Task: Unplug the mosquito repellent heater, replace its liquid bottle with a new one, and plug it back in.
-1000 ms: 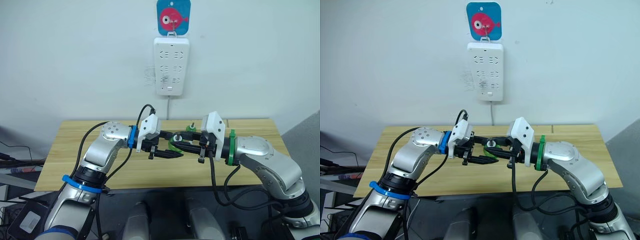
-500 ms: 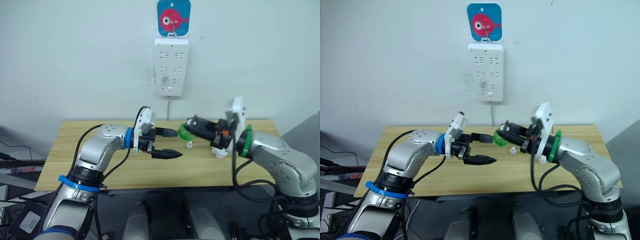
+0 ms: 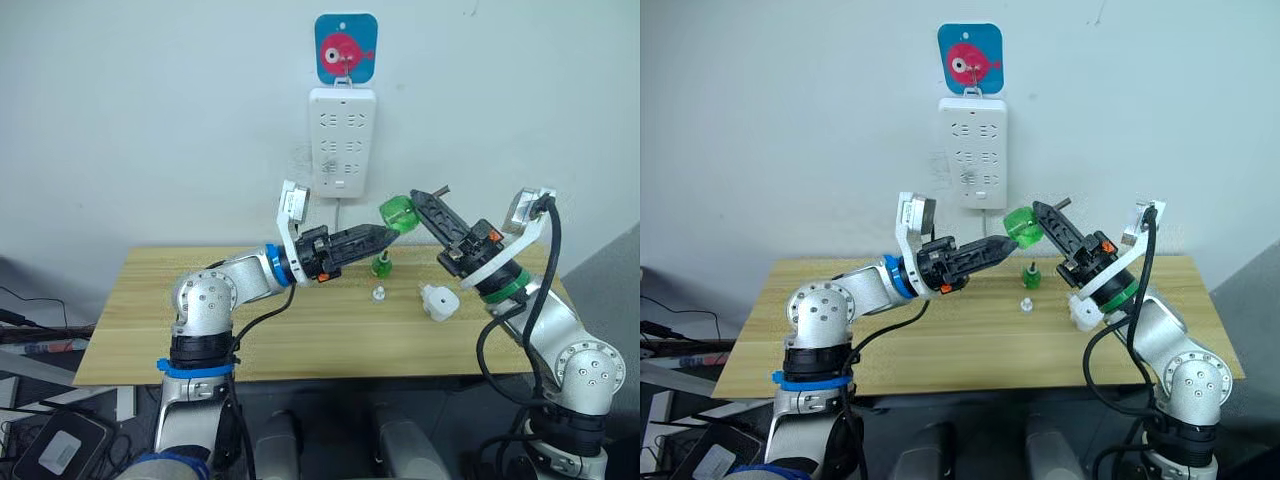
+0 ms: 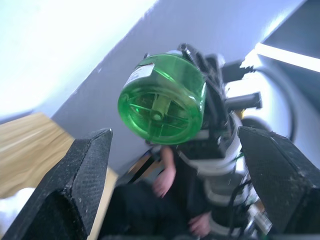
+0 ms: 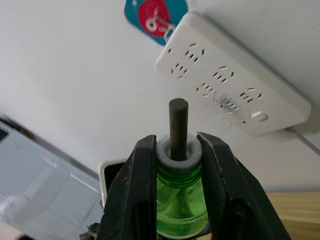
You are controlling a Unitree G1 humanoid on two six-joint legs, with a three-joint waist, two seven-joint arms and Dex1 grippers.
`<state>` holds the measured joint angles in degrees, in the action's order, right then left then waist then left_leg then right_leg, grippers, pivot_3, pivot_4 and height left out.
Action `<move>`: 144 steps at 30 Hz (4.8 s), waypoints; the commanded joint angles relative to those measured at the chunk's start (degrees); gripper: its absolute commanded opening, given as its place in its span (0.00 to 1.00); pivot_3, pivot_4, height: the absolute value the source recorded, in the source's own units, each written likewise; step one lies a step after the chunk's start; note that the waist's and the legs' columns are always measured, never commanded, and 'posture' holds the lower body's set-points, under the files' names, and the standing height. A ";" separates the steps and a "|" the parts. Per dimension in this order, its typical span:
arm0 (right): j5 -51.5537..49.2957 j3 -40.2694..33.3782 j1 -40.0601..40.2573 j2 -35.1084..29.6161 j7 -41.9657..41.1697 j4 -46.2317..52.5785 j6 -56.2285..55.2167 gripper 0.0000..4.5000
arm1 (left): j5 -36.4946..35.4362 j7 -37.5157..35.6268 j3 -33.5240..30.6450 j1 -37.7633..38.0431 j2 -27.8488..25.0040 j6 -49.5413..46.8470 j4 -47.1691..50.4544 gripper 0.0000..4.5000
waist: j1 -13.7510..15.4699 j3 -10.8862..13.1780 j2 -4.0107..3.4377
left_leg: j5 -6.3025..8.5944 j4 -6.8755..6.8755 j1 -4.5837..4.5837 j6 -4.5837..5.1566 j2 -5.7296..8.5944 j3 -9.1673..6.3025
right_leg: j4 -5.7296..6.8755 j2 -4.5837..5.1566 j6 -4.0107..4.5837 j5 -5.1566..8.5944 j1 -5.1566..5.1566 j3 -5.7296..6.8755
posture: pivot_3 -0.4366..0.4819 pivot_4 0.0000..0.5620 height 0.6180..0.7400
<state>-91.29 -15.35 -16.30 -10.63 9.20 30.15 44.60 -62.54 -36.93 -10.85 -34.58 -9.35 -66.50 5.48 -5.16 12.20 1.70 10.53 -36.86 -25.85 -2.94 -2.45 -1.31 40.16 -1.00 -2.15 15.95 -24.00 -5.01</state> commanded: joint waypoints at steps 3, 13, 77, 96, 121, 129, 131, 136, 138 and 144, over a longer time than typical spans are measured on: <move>-7.12 2.46 0.60 -0.24 3.87 3.10 -4.63 0.18 | -8.30 7.26 -3.00 -2.20 2.59 -1.49 0.98 0.95 | 0.02 -0.17 -0.10 | 0.00 0.00 0.00 0.00 0.02 -0.01 | 0.00 -0.01 0.00 0.00 0.01 0.00 | 0.35 0.25 1.00; -9.39 6.17 0.77 -2.78 4.76 4.14 -8.46 0.18 | -13.26 13.04 -2.65 -2.39 3.87 -1.07 -0.24 0.89 | 0.01 -0.43 -0.11 | 0.00 0.00 0.02 0.00 0.04 -0.01 | -0.02 -0.02 0.00 0.00 0.04 -0.01 | 0.34 0.25 1.00; 83.44 45.19 -30.06 -25.85 -47.99 -58.03 8.48 1.00 | 15.15 -9.53 12.11 14.82 -17.11 18.36 10.27 0.51 | 2.12 1.73 -0.13 | 0.08 0.14 0.40 0.12 -0.01 0.47 | -0.31 -0.02 -0.27 0.20 0.22 -0.47 | 0.50 0.44 1.00; 86.71 35.21 -21.64 -30.43 -52.95 -41.78 12.04 0.65 | 17.15 -13.00 12.86 10.58 -17.01 20.01 5.52 0.51 | 2.10 1.75 -0.17 | 0.08 0.15 0.38 0.11 0.01 0.43 | -0.31 0.00 -0.28 0.20 0.22 -0.44 | 0.43 0.38 1.00; 18.16 -14.95 -5.83 -14.99 -40.74 5.06 31.49 0.65 | 6.83 -28.09 8.79 -1.22 -24.91 8.93 3.75 0.51 | 0.08 1.56 -0.26 | 0.08 0.14 0.05 0.10 -0.07 0.26 | -0.26 -0.10 -0.30 0.20 -0.04 -0.24 | 0.37 0.28 1.00; 12.81 -9.72 -4.14 -19.34 -36.37 3.54 25.96 0.65 | 7.71 -27.98 9.35 -0.22 -24.66 9.57 4.50 0.51 | 0.15 1.51 -0.25 | 0.07 0.14 0.05 0.10 -0.07 0.28 | -0.25 -0.10 -0.30 0.20 -0.04 -0.26 | 0.38 0.27 1.00; 12.10 -8.54 -3.51 -20.23 -35.75 3.59 24.69 0.65 | 7.62 -27.36 9.30 -0.29 -23.93 9.68 4.50 0.51 | 0.20 1.49 -0.25 | 0.07 0.14 0.05 0.10 -0.07 0.28 | -0.25 -0.10 -0.30 0.20 -0.04 -0.25 | 0.38 0.27 1.00; 9.94 -5.99 -2.63 -22.03 -34.25 3.77 21.41 0.65 | 8.26 -28.30 10.52 -0.44 -23.96 10.23 4.90 0.51 | 0.19 1.47 -0.25 | 0.07 0.13 0.05 0.10 -0.07 0.28 | -0.25 -0.10 -0.30 0.20 -0.04 -0.26 | 0.38 0.27 1.00; 9.26 -5.06 -2.45 -22.52 -33.50 3.71 20.21 0.65 | 8.60 -28.94 11.04 -0.30 -24.19 10.47 5.12 0.51 | 0.20 1.47 -0.24 | 0.07 0.13 0.04 0.10 -0.07 0.28 | -0.25 -0.10 -0.30 0.20 -0.04 -0.26 | 0.38 0.28 1.00; 7.27 -3.54 -1.85 -24.09 -31.52 2.89 17.19 0.65 | 8.94 -29.87 11.41 0.42 -24.54 10.43 5.87 0.51 | 0.21 1.44 -0.24 | 0.07 0.12 0.04 0.10 -0.07 0.28 | -0.24 -0.10 -0.30 0.20 -0.04 -0.26 | 0.38 0.28 1.00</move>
<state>-82.10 -18.80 -18.40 -34.07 -22.47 32.32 63.85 -53.11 -65.77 0.04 -34.19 -33.66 -56.89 8.75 -4.95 13.64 1.46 10.61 -36.74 -25.80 -2.83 -2.52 -1.04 39.92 -1.10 -2.45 16.15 -24.04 -5.26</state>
